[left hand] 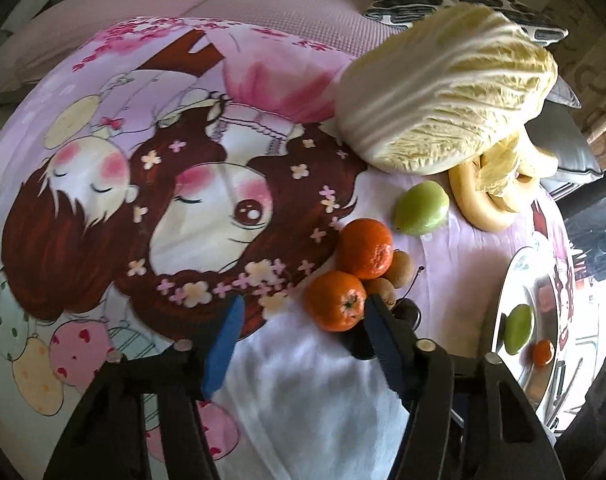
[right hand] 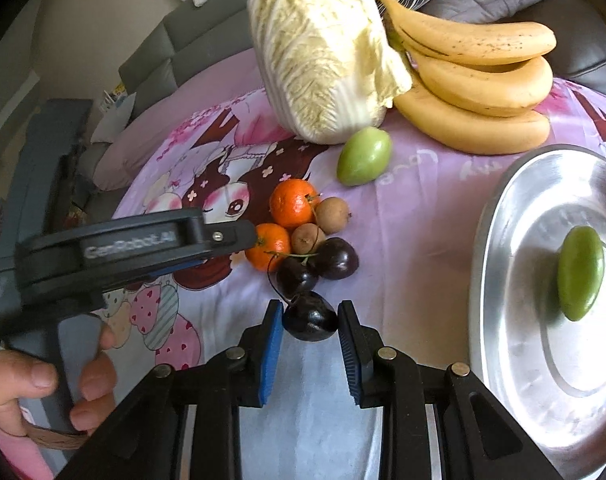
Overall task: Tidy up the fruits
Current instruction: 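Close the left tool on the tangerine while the right tool holds the cherry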
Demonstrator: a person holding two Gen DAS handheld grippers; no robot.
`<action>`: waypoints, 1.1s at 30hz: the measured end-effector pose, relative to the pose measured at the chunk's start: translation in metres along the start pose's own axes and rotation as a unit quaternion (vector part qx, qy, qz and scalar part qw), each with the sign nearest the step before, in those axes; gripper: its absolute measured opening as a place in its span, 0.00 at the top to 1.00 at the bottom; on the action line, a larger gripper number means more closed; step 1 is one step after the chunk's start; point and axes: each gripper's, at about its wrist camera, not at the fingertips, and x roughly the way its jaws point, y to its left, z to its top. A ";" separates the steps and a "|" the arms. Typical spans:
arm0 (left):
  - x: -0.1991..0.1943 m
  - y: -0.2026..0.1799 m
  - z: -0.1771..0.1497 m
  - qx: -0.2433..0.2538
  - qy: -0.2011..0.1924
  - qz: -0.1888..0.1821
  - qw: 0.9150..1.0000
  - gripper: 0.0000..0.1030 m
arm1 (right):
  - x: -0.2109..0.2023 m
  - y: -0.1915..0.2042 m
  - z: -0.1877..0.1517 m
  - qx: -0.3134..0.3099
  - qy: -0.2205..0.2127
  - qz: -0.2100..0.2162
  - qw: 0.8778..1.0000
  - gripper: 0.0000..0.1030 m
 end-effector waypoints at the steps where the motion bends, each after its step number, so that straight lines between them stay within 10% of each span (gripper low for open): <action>1: 0.002 -0.002 0.001 0.001 0.002 -0.003 1.000 0.44 | 0.000 -0.001 0.000 0.001 0.000 0.000 1.000 0.71; 33: 0.028 -0.006 0.007 -0.018 0.014 -0.031 0.999 0.63 | 0.000 -0.011 -0.001 0.020 0.006 -0.002 1.000 0.71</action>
